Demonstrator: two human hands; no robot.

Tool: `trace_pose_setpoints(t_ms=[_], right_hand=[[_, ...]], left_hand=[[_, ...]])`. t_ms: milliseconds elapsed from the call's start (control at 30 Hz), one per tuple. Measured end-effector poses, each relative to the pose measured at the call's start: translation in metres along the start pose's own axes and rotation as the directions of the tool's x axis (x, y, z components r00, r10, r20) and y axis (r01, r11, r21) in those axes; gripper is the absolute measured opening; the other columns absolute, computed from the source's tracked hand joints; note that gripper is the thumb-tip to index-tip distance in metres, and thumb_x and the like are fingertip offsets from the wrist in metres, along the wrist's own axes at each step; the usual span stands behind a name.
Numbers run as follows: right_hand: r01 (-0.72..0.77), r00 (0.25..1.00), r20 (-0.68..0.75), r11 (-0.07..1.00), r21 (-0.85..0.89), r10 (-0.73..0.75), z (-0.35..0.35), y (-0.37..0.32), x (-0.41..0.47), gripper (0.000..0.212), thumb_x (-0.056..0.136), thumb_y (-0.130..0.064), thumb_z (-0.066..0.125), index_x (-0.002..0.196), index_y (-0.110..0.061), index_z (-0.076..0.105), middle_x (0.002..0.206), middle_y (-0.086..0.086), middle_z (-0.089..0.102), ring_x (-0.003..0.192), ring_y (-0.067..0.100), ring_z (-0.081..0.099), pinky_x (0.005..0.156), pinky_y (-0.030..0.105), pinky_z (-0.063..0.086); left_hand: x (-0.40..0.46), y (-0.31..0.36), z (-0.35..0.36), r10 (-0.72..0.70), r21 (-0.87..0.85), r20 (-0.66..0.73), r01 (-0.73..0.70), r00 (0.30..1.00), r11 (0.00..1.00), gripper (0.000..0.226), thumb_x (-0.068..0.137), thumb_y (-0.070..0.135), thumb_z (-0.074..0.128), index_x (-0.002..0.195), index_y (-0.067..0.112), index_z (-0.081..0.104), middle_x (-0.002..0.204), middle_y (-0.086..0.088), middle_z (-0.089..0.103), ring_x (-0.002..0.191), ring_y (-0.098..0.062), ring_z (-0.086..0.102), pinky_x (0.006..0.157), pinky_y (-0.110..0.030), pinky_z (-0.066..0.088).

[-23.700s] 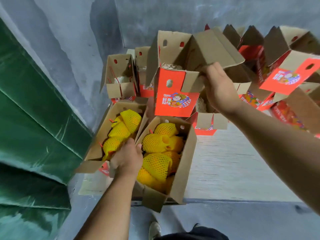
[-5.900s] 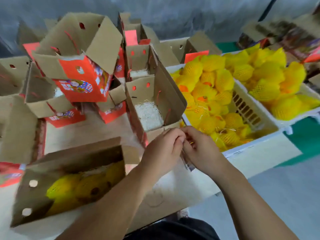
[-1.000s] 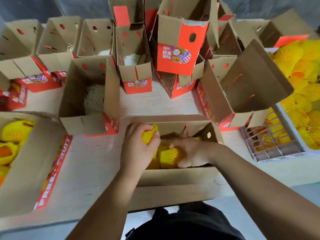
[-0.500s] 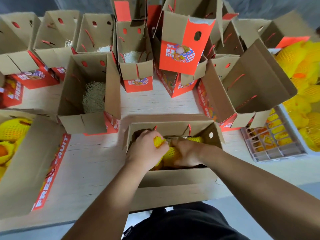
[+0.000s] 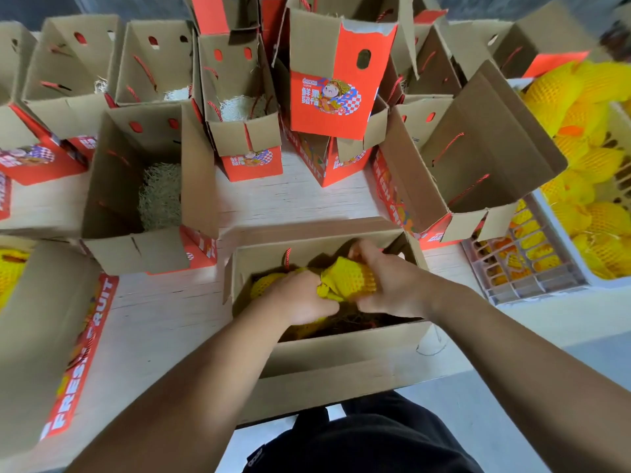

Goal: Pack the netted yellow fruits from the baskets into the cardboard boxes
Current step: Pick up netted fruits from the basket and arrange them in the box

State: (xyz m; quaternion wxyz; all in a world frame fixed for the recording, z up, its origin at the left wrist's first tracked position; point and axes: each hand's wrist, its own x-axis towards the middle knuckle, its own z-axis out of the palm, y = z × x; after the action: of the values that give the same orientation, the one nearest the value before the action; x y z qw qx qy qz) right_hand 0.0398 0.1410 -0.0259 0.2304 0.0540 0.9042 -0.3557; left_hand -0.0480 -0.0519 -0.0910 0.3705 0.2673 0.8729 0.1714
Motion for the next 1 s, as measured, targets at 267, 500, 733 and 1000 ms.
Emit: trace_pose_setpoints(t_ms=[267, 500, 733, 1000], right_hand=[[-0.009, 0.942, 0.33, 0.992, -0.127, 0.051, 0.025, -0.002, 0.021, 0.04, 0.095, -0.035, 0.069, 0.134, -0.032, 0.06, 0.147, -0.006, 0.047, 0.132, 0.019, 0.049, 0.113, 0.033, 0.039], [-0.04, 0.948, 0.3, 0.975, -0.22, 0.107, 0.04, 0.0, 0.036, 0.025, 0.099, -0.011, 0.059, 0.114, -0.026, 0.072, 0.112, -0.005, 0.064, 0.108, 0.024, 0.063, 0.091, 0.028, 0.051], [-0.205, 0.866, 0.36, 0.902, -0.379, 0.348, 0.034, -0.001, 0.039, 0.033, 0.092, -0.052, 0.054, 0.088, -0.02, 0.061, 0.087, 0.002, 0.064, 0.084, 0.026, 0.061, 0.072, 0.035, 0.049], [-0.163, 0.903, 0.371, 0.971, -0.173, 0.218, 0.035, -0.012, 0.048, 0.021, 0.095, -0.013, 0.059, 0.106, -0.024, 0.073, 0.097, -0.005, 0.068, 0.089, 0.014, 0.062, 0.078, 0.028, 0.051]], left_hand=[[-0.001, -0.014, -0.007, -0.013, 0.044, -0.106, 0.018, 0.994, 0.999, 0.061, 0.065, 0.062, 0.063, 0.115, 0.029, 0.074, 0.105, 0.001, 0.076, 0.097, -0.025, 0.069, 0.079, -0.034, 0.059], [-0.003, -0.014, -0.013, -0.091, -0.081, -0.082, 0.085, 0.992, 0.993, 0.055, 0.062, 0.056, 0.063, 0.102, 0.02, 0.076, 0.08, -0.002, 0.073, 0.076, -0.024, 0.068, 0.074, -0.038, 0.06], [-0.001, -0.013, -0.012, -0.103, -0.111, -0.068, 0.095, 0.992, 0.989, 0.054, 0.063, 0.057, 0.061, 0.101, 0.022, 0.075, 0.076, -0.002, 0.073, 0.07, -0.026, 0.067, 0.069, -0.036, 0.059], [0.003, -0.014, -0.011, -0.114, -0.154, -0.061, 0.104, 0.992, 0.983, 0.057, 0.061, 0.059, 0.058, 0.101, 0.022, 0.074, 0.084, -0.002, 0.073, 0.077, -0.024, 0.067, 0.071, -0.036, 0.059]])
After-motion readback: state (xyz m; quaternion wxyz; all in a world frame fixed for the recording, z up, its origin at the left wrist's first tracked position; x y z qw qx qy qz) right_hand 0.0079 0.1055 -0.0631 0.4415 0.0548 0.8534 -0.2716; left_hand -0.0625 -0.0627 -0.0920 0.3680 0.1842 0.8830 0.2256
